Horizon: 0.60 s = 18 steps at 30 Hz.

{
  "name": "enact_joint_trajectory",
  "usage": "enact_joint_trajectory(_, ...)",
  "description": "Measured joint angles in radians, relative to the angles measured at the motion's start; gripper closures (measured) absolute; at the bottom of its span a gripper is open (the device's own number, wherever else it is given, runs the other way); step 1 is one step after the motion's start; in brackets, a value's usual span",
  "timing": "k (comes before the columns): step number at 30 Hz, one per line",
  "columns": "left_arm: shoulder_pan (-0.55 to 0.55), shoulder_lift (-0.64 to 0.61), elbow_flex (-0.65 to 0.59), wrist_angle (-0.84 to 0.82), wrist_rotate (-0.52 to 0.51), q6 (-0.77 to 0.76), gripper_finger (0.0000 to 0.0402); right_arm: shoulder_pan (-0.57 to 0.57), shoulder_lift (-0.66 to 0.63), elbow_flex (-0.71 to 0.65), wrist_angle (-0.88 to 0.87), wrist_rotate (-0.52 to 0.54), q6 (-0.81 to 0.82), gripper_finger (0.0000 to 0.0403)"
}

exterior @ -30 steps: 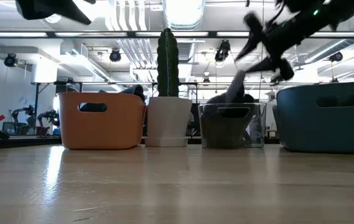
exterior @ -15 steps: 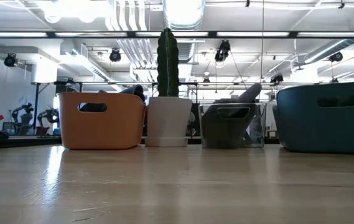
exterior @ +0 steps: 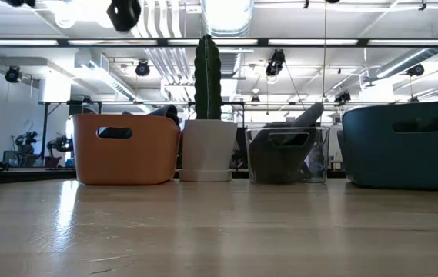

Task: Pick & Place hat
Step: Return to Home Position

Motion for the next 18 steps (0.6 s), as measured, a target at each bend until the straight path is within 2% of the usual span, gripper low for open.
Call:
enact_joint_trajectory(5, 0.131, -0.137, 0.025, -0.191, 0.088, 0.009, 0.0209, -0.099, -0.073, 0.003, -0.034, -0.041, -0.012, 0.0193)
enact_joint_trajectory(11, 0.137, -0.311, 0.008, -0.399, 0.076, 0.054, 0.0209, -0.187, -0.224, -0.003, -0.243, -0.030, -0.089, 0.0193)
enact_joint_trajectory(15, 0.137, -0.382, -0.055, -0.406, 0.075, 0.064, 0.0209, -0.193, -0.272, -0.046, -0.278, -0.008, -0.135, 0.0193)
enact_joint_trajectory(18, 0.138, -0.432, -0.141, -0.345, 0.067, 0.058, 0.0209, -0.191, -0.311, -0.111, -0.211, 0.085, -0.145, 0.0193)
